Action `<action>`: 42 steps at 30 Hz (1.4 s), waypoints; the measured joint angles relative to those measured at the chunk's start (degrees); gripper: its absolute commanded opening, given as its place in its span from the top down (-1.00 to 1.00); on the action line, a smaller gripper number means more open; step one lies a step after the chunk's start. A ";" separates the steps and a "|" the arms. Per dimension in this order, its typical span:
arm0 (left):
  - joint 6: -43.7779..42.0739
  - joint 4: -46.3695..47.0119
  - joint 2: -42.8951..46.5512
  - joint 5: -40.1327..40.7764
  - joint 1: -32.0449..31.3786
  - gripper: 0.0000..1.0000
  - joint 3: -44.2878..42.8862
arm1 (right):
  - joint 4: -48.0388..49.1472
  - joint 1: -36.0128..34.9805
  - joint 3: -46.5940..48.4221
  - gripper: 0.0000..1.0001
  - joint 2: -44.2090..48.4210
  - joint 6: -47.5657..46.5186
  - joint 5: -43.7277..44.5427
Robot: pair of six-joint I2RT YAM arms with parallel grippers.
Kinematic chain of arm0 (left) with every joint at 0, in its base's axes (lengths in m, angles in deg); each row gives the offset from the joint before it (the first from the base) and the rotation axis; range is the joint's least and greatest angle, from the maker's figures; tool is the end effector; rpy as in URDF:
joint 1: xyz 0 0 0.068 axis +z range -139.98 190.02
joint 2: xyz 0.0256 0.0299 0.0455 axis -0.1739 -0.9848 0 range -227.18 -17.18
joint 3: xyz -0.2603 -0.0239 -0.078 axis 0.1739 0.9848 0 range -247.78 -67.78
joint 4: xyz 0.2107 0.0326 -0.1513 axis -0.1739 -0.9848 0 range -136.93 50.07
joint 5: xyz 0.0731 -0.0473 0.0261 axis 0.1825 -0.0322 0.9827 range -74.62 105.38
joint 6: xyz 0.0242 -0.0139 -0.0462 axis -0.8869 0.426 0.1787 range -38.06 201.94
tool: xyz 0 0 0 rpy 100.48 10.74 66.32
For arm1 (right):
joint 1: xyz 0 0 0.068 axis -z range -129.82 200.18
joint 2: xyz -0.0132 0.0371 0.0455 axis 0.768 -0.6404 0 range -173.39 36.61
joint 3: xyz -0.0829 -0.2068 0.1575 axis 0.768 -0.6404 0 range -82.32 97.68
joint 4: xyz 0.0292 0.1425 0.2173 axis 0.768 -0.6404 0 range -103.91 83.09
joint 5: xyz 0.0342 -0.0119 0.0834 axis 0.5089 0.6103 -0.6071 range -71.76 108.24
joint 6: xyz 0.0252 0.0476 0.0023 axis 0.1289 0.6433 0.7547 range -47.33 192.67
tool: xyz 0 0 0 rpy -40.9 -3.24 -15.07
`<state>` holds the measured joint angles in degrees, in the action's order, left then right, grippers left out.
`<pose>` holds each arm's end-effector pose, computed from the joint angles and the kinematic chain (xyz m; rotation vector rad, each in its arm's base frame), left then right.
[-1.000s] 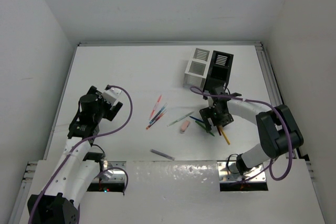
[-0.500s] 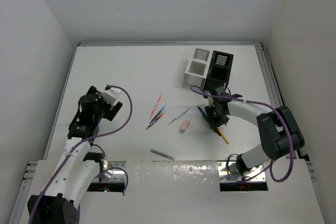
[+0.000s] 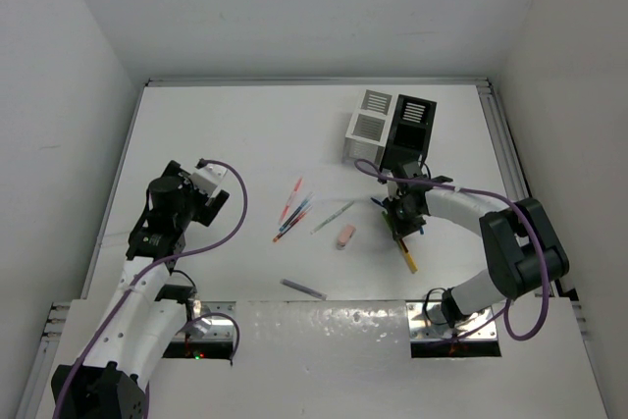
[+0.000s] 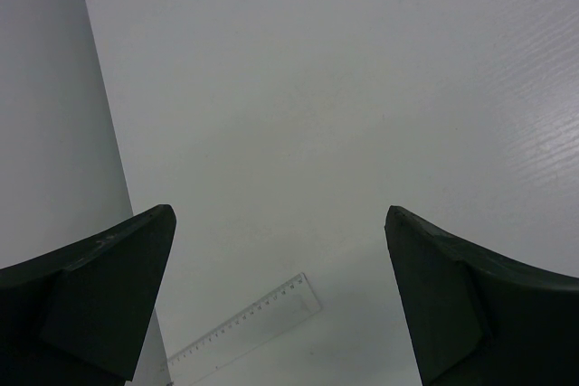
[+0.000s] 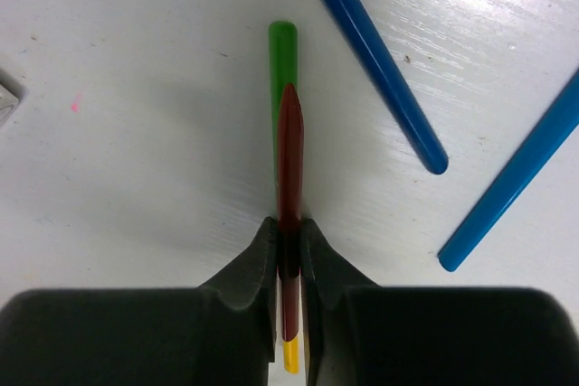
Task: Sort the stationery into containers
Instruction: Pick up the pen from the center of the board.
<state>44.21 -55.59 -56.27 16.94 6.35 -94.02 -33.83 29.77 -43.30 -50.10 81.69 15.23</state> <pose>0.1633 -0.0095 0.2315 0.7236 1.9629 0.3916 0.2274 0.0867 0.1307 -0.2969 2.8749 0.1727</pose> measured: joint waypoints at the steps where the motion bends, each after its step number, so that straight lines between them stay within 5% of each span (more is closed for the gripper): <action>1: 0.00 0.00 0.00 -0.02 0.00 -0.99 0.00 | -0.02 0.00 0.00 0.88 -0.02 -0.02 -0.09; 3: 0.02 0.00 0.00 -0.07 0.00 -0.99 0.00 | -0.09 0.00 0.04 1.00 -0.02 -0.04 -0.15; 28: 0.00 0.00 0.00 -0.07 0.00 -0.99 -0.02 | -1.07 -0.07 0.87 1.00 2.16 -0.44 -0.17; 42: 5.60 0.20 -0.09 -7.87 0.00 -0.99 -6.88 | 9.90 0.09 11.50 1.00 23.65 -0.44 -2.12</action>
<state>49.80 -55.39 -56.36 9.07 6.35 -100.91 -23.93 29.86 -31.80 -26.45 81.25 13.11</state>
